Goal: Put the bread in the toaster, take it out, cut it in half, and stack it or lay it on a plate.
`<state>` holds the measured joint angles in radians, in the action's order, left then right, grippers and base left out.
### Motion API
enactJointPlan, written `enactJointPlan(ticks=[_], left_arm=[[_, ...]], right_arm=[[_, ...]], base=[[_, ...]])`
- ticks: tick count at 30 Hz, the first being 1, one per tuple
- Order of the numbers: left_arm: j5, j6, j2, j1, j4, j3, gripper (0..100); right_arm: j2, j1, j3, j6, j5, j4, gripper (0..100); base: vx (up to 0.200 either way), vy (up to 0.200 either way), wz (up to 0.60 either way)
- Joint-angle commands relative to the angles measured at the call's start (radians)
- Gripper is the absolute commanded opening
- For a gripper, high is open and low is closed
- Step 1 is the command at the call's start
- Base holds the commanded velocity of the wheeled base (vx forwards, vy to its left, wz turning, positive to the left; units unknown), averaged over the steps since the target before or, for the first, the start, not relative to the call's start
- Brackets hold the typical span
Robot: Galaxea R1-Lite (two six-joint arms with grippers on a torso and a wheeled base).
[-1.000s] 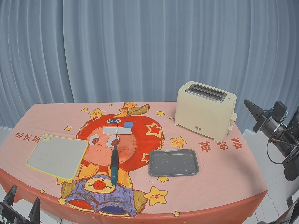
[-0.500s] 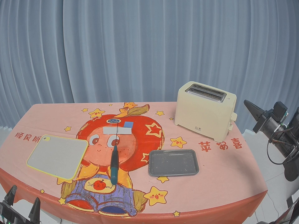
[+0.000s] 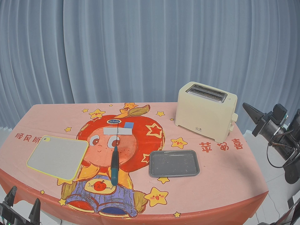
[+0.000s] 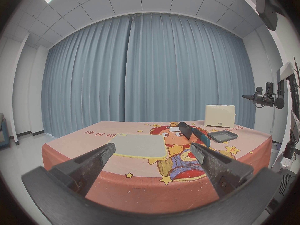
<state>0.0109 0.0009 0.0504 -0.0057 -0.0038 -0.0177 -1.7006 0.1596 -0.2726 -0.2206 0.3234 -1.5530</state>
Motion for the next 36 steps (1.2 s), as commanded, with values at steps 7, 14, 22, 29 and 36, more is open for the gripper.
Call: enactJointPlan(ticks=[7, 14, 22, 29, 36], left_arm=[[0.000, 0.001, 0.000, 0.001, -0.001, 0.018, 100], [0.000, -0.001, 0.000, 0.000, -0.001, 0.018, 100], [0.000, 0.001, 0.000, 0.001, -0.001, 0.018, 100], [0.000, -0.001, 0.000, 0.000, -0.001, 0.018, 100], [0.000, -0.001, 0.000, 0.000, -0.001, 0.018, 100]], right_arm=[[0.003, 0.008, 0.003, 0.000, 0.000, -0.002, 0], [0.004, 0.008, 0.001, 0.000, 0.000, -0.002, 0], [0.006, 0.009, 0.001, 0.000, 0.000, -0.002, 0], [0.007, 0.005, -0.002, -0.002, 0.002, -0.002, 0], [0.004, 0.001, -0.004, -0.002, 0.002, -0.002, 0]], base=[[0.000, 0.000, 0.00], [0.000, 0.000, 0.00], [0.000, 0.000, 0.00], [0.000, 0.000, 0.00], [0.000, 0.000, 0.00]])
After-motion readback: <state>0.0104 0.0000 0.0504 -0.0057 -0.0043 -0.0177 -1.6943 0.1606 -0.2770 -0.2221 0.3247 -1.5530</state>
